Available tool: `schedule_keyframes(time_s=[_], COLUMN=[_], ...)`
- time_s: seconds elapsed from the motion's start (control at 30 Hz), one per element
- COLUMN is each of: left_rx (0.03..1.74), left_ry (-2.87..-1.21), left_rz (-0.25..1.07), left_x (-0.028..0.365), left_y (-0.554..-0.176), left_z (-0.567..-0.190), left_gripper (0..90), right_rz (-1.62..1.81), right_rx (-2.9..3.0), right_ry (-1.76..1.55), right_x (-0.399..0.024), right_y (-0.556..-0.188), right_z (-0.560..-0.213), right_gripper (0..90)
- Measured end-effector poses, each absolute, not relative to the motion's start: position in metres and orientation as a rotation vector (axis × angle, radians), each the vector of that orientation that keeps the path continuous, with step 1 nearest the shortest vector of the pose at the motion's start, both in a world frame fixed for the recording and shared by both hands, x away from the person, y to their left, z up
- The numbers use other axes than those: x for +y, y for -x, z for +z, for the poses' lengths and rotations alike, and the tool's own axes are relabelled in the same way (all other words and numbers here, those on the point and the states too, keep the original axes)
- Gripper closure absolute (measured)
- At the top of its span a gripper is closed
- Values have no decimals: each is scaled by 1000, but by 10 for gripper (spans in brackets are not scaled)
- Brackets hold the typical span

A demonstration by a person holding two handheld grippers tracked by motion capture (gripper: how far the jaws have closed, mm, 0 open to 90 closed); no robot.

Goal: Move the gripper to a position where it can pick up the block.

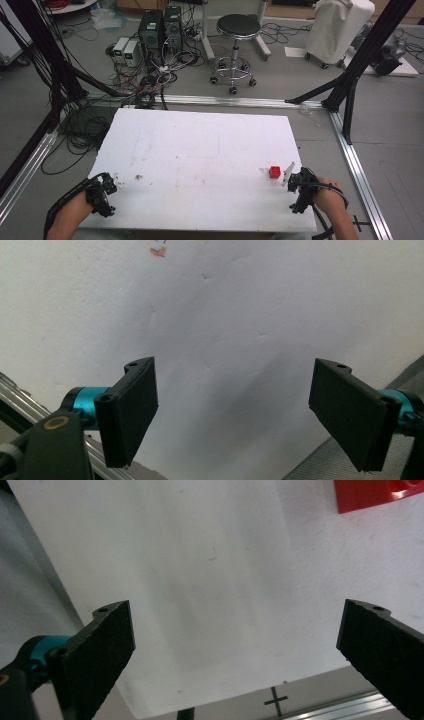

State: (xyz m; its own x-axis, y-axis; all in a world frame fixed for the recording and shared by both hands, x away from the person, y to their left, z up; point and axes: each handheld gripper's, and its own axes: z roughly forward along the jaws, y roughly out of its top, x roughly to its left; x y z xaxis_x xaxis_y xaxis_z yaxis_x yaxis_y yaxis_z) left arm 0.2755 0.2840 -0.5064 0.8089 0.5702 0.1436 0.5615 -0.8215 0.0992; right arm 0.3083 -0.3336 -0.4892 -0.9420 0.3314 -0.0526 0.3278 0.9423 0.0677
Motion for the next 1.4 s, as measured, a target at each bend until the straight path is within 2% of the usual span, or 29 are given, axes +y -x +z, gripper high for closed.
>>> schedule_keyframes(time_s=[0.23,0.6,1.07,1.4], left_rx=[916,924,924,921], left_ry=[-2956,-2964,-2967,-2963], left_rz=[259,257,270,269], left_x=[283,283,280,279], left_y=[-276,-277,-278,-278], left_z=[-509,-515,-515,-514], left_gripper=[200,200,200,200], right_rz=[76,-18,-18,1], right_rx=[3027,3075,3011,3027], right_ry=[-442,-139,-69,-68], right_x=[-342,-347,-343,-331], right_y=[-322,-342,-374,-391], right_z=[-483,-470,-449,-454], right_gripper=[13,13,13,13])
